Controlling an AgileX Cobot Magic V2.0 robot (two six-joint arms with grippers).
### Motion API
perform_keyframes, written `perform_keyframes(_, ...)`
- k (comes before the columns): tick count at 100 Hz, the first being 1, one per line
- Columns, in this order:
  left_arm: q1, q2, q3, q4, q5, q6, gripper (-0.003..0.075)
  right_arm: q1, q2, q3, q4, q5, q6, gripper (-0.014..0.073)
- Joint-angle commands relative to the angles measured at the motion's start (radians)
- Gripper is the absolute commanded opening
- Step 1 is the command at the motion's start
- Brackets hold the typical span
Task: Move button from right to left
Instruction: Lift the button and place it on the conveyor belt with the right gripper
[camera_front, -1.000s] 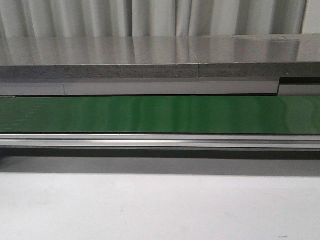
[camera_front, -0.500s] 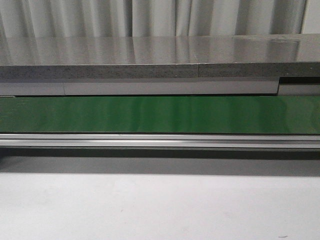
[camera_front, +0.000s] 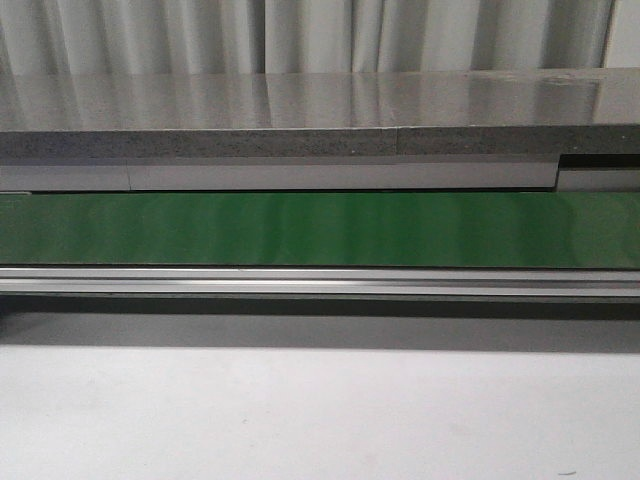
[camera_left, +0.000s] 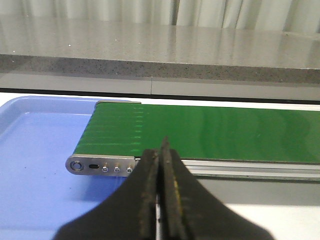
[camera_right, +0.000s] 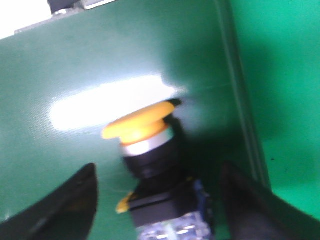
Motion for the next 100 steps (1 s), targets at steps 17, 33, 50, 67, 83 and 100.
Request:
perform_keyframes(17, -0.002, -0.032, 0.044, -0.009, -0.079, -0.01, -0.002, 0.038, -0.088, -0.023, -0.016, -0.011, -0.007, 0.0635)
perform_keyframes(33, -0.002, -0.032, 0.044, -0.009, -0.079, -0.01, -0.002, 0.099, -0.162, -0.023, -0.066, -0.007, -0.048, 0.0633)
perform_keyframes(50, -0.002, -0.032, 0.044, -0.009, -0.079, -0.01, -0.002, 0.169, -0.245, -0.017, -0.124, 0.009, -0.053, 0.0465)
perform_keyframes(67, -0.002, -0.032, 0.044, -0.009, -0.079, -0.01, -0.002, 0.214, -0.322, 0.021, -0.165, -0.007, -0.053, 0.0022)
perform_keyframes(83, -0.002, -0.032, 0.044, -0.009, -0.079, -0.01, -0.002, 0.217, -0.412, 0.098, -0.179, -0.064, -0.053, -0.0067)
perform_keyframes(100, -0.002, -0.032, 0.044, -0.009, -0.079, -0.01, -0.002, 0.217, -0.53, 0.205, -0.236, -0.131, -0.053, -0.0067)
